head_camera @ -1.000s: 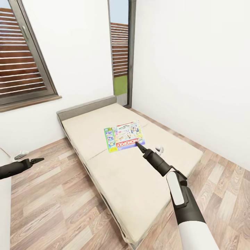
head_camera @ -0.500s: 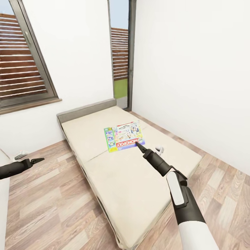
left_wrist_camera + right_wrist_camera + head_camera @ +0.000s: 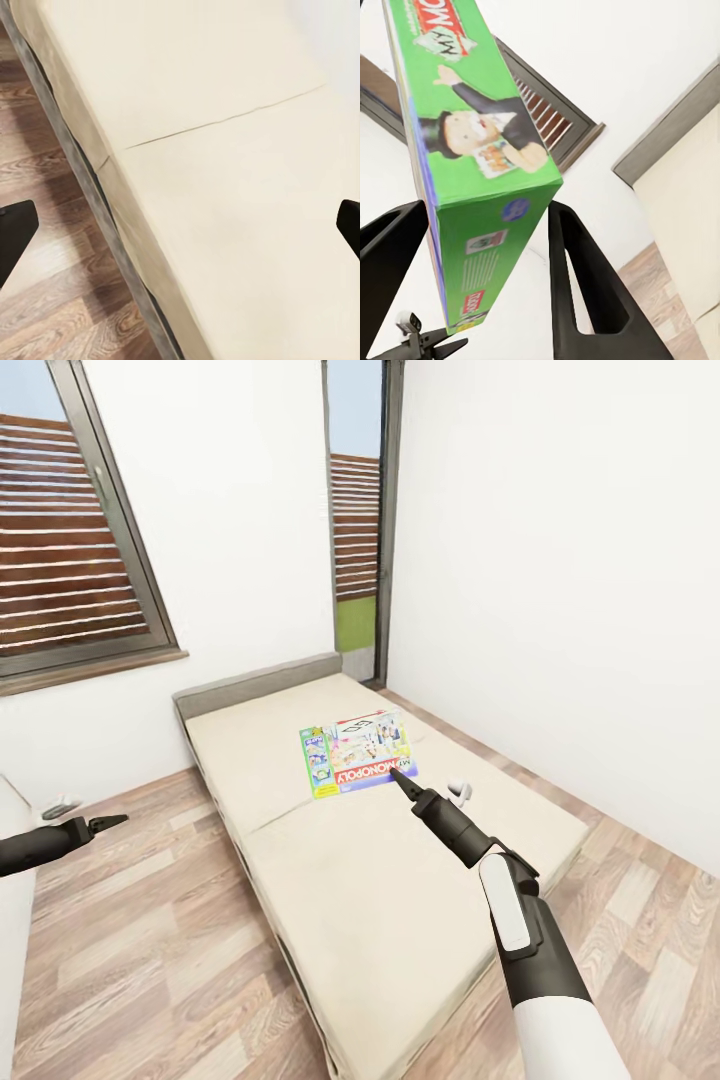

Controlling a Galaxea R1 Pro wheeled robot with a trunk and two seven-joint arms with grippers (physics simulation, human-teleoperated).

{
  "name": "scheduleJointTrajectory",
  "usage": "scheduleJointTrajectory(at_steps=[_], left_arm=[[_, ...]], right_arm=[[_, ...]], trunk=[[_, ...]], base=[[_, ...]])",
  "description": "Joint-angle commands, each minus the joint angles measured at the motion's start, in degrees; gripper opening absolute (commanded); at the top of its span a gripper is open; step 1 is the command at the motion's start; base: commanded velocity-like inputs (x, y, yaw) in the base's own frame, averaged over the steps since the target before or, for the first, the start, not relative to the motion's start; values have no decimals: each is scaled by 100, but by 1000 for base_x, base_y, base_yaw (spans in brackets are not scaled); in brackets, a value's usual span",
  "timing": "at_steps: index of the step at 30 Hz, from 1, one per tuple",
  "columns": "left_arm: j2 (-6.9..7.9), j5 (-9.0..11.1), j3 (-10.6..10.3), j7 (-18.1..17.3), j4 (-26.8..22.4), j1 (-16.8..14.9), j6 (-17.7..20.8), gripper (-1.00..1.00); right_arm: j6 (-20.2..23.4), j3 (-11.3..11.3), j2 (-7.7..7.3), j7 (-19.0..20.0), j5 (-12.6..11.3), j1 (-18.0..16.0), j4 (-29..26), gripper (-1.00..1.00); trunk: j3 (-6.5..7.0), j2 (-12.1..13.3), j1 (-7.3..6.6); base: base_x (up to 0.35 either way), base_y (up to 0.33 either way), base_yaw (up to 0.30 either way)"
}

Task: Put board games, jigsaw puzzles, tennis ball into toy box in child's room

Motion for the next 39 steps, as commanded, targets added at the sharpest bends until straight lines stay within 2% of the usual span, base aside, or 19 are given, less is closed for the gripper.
scheduleJointTrajectory(at_steps=[1,14,39], left_arm=[[-1,16,11,-11,2,-7,35,100],[-1,16,6,-11,2,-9,35,100],[-8,16,4,-10,2,-8,44,100]], right_arm=[[49,-16,5,15,-34,-5,0,-100],[50,-15,5,16,-34,-5,0,-100],[50,-9,5,18,-34,-5,0,-100]], trunk=[[1,-8,2],[125,-8,2],[364,-8,2]], base=[[3,-34,85],[4,-14,87],[15,-141,88]])
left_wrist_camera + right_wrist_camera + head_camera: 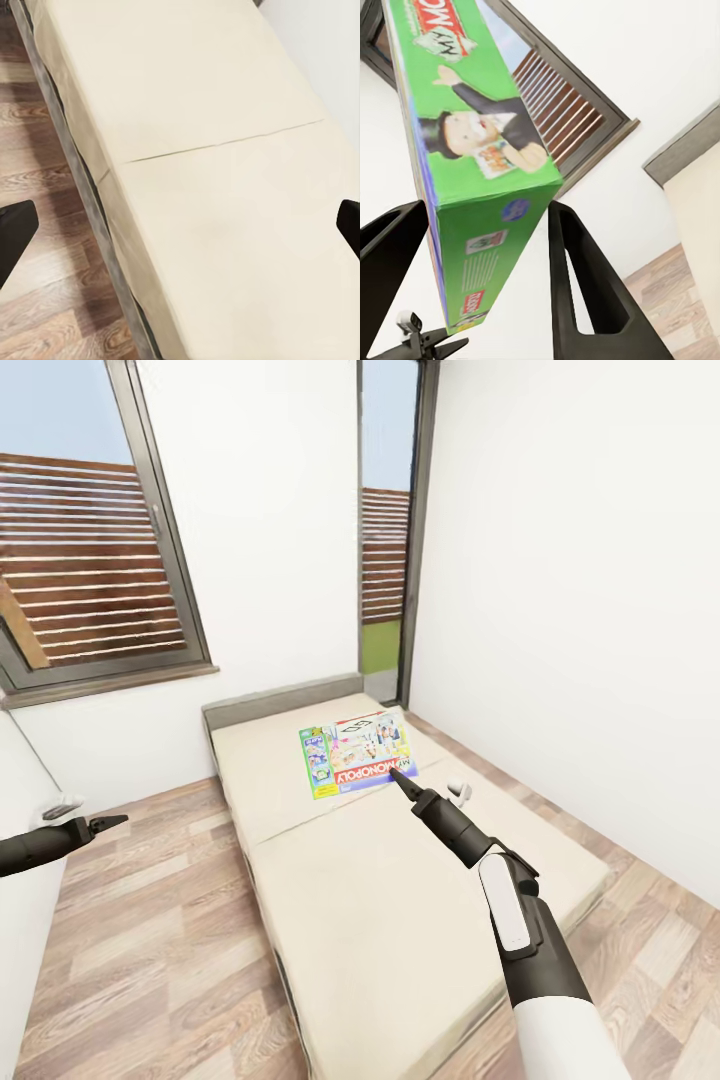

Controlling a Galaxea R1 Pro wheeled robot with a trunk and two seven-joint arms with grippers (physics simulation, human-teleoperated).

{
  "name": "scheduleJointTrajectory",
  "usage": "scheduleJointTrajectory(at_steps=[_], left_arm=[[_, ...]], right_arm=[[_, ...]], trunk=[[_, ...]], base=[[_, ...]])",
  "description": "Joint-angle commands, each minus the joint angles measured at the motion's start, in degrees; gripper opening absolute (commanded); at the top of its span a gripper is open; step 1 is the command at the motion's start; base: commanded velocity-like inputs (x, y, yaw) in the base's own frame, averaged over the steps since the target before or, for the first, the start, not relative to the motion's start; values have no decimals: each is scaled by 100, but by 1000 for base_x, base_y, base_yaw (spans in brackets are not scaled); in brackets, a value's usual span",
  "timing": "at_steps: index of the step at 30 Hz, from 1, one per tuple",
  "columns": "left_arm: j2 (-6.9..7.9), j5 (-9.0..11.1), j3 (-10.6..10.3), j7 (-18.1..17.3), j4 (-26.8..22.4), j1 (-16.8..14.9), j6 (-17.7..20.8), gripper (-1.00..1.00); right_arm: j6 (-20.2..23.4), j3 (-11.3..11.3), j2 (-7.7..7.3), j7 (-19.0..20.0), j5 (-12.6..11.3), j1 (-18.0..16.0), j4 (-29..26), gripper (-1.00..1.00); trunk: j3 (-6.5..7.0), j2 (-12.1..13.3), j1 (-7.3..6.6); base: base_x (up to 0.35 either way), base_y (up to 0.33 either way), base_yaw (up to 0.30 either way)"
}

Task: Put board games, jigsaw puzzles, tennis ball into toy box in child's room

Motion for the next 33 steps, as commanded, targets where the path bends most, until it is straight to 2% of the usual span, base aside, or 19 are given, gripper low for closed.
scheduleJointTrajectory(at_steps=[1,6,7,10,13,21,33], left_arm=[[-1,14,10,-11,1,-6,36,100],[-2,14,10,-9,1,-7,36,100],[-2,14,10,-11,1,-7,35,100],[-28,14,10,-7,1,-5,36,100],[-49,9,10,-5,1,-7,36,100],[-55,5,10,-6,1,-7,36,100],[-55,9,10,-11,1,-8,36,100]], right_arm=[[48,-16,5,13,-37,-5,0,-100],[53,53,5,4,-34,-5,0,-100],[50,198,5,-5,-48,-5,-3,-100],[44,410,5,-14,-70,-5,-7,-100],[44,490,5,-19,-83,-5,-8,-100],[45,528,5,-22,-95,-5,-9,-100],[40,531,5,-22,-85,-5,-9,-100]], trunk=[[0,-8,2],[23,-8,2],[24,-8,2],[25,-8,2],[26,-8,2],[26,-8,2],[26,-8,2]], base=[[0,-266,111],[-13,-283,62],[-52,-291,13],[-32,-292,29],[-9,-294,155],[-2,-288,258],[0,-118,277]])
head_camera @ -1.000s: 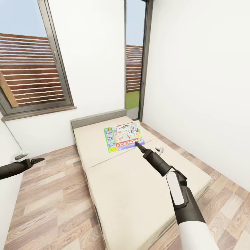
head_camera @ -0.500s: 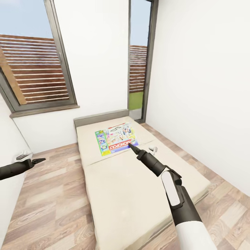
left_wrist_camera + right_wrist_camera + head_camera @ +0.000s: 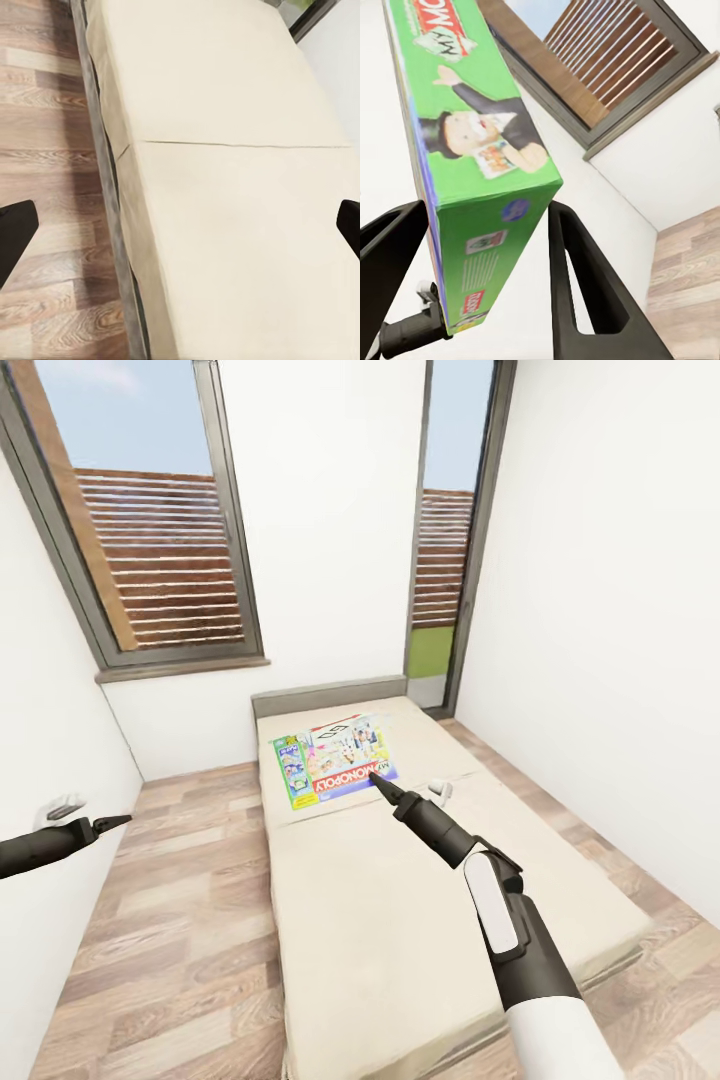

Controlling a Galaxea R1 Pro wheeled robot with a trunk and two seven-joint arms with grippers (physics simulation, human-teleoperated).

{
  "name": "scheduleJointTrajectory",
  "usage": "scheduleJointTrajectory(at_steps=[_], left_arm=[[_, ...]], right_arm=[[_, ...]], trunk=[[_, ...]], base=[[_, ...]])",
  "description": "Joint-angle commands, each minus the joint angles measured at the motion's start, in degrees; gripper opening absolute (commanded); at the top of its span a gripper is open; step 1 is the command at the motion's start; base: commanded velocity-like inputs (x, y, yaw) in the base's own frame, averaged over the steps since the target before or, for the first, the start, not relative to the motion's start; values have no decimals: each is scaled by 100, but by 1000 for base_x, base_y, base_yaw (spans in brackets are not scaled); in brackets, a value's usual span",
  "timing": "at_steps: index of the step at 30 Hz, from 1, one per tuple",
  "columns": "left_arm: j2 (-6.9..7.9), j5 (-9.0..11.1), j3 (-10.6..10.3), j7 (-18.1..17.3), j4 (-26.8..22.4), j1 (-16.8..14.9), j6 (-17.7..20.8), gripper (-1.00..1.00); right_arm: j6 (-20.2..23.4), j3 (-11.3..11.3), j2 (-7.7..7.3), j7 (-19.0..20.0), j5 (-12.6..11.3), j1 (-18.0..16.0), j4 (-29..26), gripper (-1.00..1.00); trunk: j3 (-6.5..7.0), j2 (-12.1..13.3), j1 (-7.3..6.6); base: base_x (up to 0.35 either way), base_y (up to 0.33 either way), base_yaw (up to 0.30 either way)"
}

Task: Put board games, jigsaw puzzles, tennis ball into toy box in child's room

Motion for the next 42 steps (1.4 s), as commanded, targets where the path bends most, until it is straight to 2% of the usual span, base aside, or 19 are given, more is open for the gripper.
scheduleJointTrajectory(at_steps=[1,18,42], left_arm=[[-2,16,10,-12,2,-7,36,100],[-2,17,11,-14,2,-7,36,100],[-10,16,10,-12,2,-9,36,100]], right_arm=[[48,-16,4,14,-39,-4,-2,-100],[-34,-16,4,14,-37,-4,-2,-100],[-154,-17,4,18,-43,-4,7,-100]], trunk=[[-10,-9,2],[28,-9,2],[252,-9,2]], base=[[0,-240,278],[0,-52,251],[0,-1,10]])
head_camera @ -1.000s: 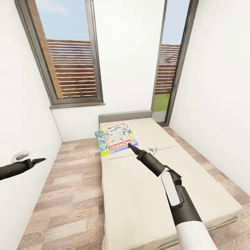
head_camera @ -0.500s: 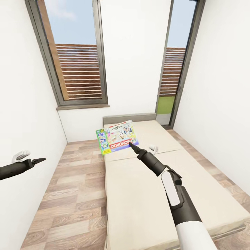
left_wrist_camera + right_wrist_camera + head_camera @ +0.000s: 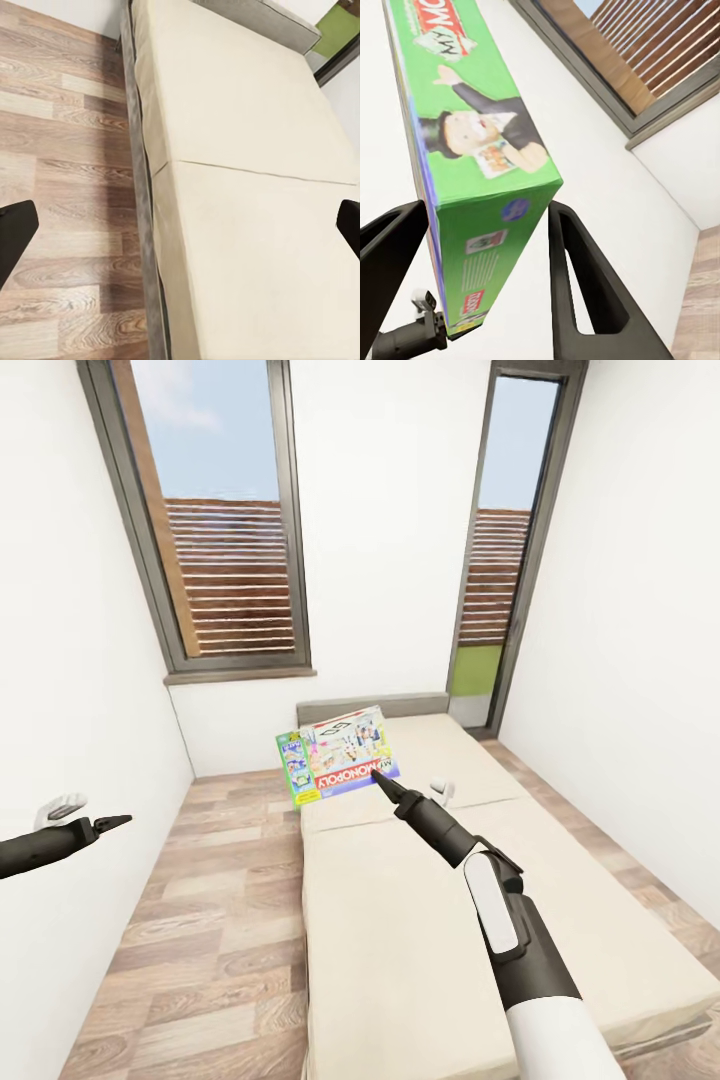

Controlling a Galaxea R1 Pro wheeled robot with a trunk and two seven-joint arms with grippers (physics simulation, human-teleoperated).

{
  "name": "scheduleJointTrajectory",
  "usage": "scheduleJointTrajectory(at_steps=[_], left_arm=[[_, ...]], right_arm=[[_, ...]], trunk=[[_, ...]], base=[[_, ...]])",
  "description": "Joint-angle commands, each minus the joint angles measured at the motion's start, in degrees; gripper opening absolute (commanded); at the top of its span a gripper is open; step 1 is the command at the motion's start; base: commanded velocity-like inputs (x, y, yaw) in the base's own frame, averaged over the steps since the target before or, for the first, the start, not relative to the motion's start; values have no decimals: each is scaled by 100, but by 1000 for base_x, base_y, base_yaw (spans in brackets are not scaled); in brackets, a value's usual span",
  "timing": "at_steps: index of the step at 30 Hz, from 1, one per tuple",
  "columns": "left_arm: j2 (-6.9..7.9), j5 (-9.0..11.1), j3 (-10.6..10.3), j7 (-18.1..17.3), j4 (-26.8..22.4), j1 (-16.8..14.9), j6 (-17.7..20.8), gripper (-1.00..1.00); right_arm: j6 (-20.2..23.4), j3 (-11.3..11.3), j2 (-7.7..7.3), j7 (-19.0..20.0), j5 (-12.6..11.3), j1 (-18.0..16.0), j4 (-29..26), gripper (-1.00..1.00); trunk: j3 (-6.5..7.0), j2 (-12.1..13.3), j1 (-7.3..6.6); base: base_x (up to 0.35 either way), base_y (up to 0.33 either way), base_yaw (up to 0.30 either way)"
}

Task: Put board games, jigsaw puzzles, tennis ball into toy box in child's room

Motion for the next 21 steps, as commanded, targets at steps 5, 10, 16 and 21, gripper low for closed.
scheduleJointTrajectory(at_steps=[5,10,16,21], left_arm=[[0,20,9,-10,2,-5,35,100],[4,20,9,-13,2,-4,35,100],[-4,20,9,-13,2,-5,37,100],[0,20,9,-19,2,-6,43,100]], right_arm=[[60,-14,6,11,13,-5,0,-100],[96,-24,-30,4,36,-5,10,-100],[123,-16,-67,14,57,3,-38,-100],[99,-14,-71,14,71,3,-13,-100]], trunk=[[36,-9,3],[81,-9,3],[129,-9,3],[164,-9,3]], base=[[0,0,74],[0,0,146],[0,0,183],[0,0,197]])
